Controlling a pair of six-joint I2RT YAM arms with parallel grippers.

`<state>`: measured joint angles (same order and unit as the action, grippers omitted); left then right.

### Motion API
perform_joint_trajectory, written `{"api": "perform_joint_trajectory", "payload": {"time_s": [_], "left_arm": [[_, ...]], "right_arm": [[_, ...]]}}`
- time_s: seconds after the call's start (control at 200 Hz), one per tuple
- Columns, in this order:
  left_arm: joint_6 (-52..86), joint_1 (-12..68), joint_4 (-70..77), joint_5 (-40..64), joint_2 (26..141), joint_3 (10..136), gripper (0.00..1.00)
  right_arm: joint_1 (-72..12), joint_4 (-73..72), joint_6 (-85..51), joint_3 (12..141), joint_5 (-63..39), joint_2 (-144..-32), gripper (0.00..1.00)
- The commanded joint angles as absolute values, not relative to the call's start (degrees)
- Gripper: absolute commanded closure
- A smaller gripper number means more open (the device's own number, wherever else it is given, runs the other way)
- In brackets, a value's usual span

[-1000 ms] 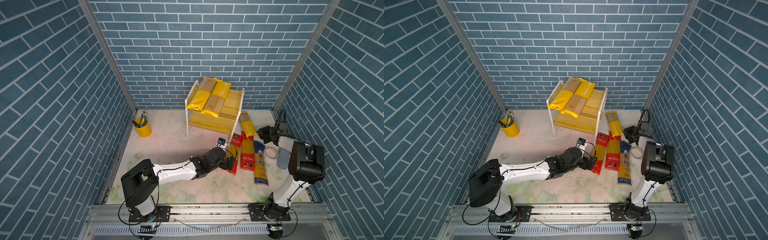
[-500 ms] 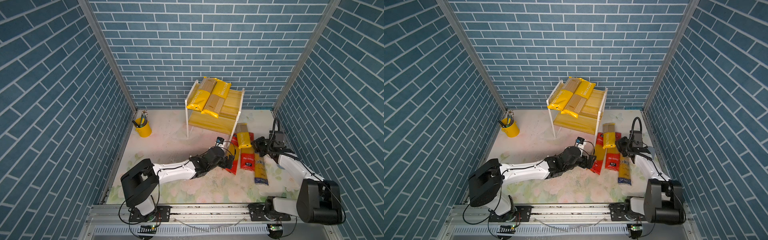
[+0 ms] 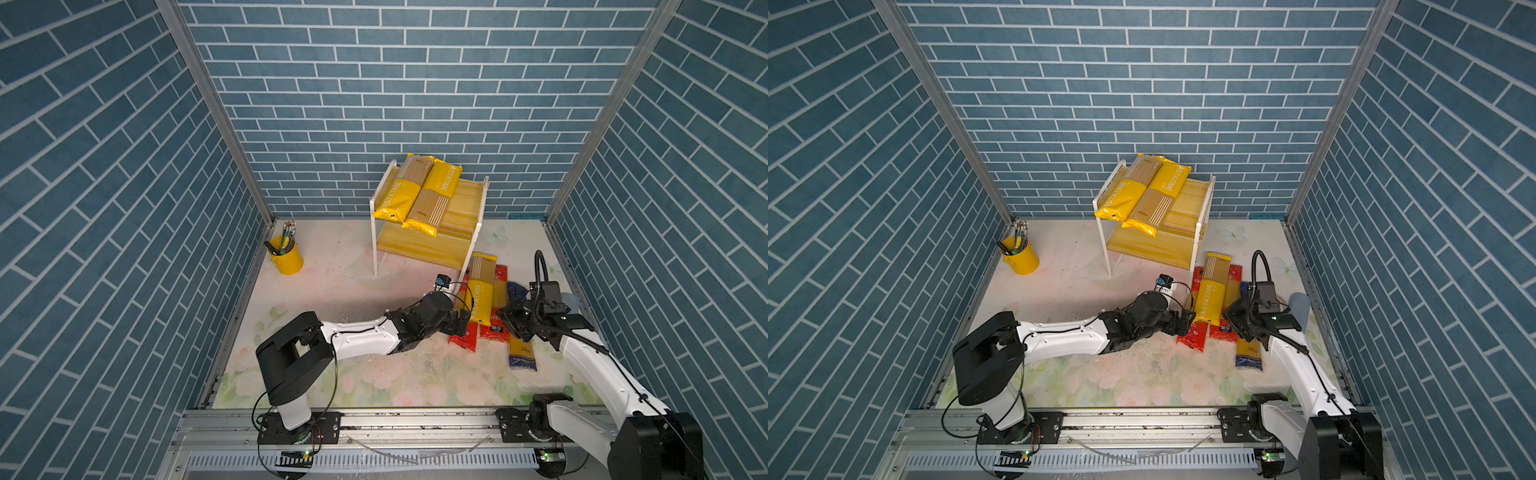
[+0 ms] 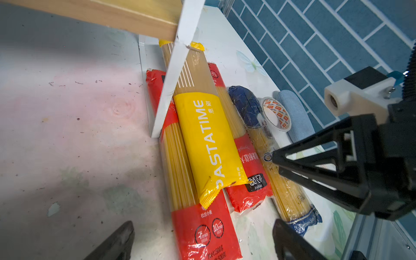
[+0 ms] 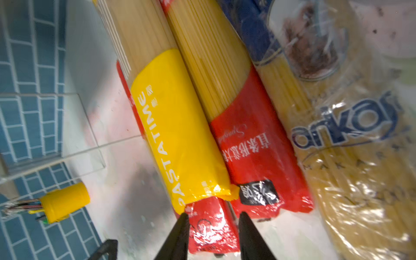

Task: Arrange pasta packages on shelves
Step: Move the pasta bag from the pasta bags, then pick up the pasta bag.

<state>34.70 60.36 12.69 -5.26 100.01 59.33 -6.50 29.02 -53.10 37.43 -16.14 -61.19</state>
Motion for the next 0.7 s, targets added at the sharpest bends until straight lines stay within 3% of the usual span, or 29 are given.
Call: {"api": "perform_joint_trajectory", "payload": {"time_s": [0.0, 0.07, 0.16, 0.695], "left_arm": [[37.5, 59.3, 12.7, -2.4, 102.1, 61.9, 0.04], [41.6, 58.1, 16.9, 1.7, 103.4, 61.4, 0.04], [49.0, 56.0, 25.3, 7.3, 105.8, 59.4, 0.06], [57.3, 54.5, 31.7, 13.0, 118.1, 64.9, 0.13]], "right_arm": [[-1.2, 31.5, -41.4, 42.8, -22.6, -67.1, 0.59], [2.5, 27.1, -38.2, 44.0, -30.1, -72.2, 0.59], [2.7, 24.6, -34.1, 47.1, -32.5, -77.9, 0.58], [1.7, 12.8, -34.1, 51.3, -33.4, -94.6, 0.52]]}}
